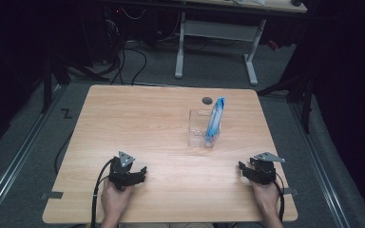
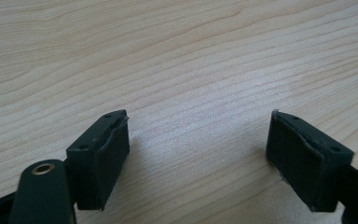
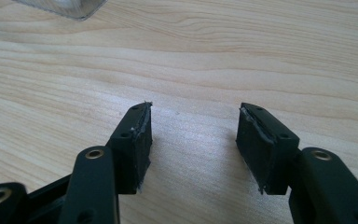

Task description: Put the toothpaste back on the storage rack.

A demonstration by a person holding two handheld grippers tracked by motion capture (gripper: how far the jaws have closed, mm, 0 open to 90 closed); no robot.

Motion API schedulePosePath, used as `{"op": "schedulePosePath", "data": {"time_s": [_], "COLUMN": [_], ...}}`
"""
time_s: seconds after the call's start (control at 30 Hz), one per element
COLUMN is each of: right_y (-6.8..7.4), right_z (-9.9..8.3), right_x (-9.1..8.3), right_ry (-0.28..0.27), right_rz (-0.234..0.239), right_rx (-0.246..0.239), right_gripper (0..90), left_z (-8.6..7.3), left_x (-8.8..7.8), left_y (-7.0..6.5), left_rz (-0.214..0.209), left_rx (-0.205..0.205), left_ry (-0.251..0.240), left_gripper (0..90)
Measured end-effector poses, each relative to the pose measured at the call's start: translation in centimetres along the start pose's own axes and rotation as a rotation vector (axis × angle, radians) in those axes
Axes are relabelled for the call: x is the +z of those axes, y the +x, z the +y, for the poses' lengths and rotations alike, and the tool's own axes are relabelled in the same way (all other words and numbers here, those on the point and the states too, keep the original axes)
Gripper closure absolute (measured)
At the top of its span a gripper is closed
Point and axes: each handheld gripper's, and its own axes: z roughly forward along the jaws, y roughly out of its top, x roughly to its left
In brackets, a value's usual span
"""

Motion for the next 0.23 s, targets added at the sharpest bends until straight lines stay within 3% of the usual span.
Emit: {"op": "schedulePosePath", "data": {"time_s": [0.07, 0.23], "right_y": [0.20, 0.19], "right_z": [0.02, 0.05], "right_x": [0.04, 0.10], "right_ry": [0.001, 0.006], "right_rz": [-0.010, -0.004], "right_rx": [-0.021, -0.014], "right_gripper": [43.4, 39.4], "left_z": [0.00, 0.00], "left_x": [0.00, -0.03], "left_y": [0.00, 0.03], "left_rz": [0.001, 0.001], "left_rx": [0.000, -0.001], "left_ry": [0.000, 0.002], "left_gripper": [21.7, 21.7]}}
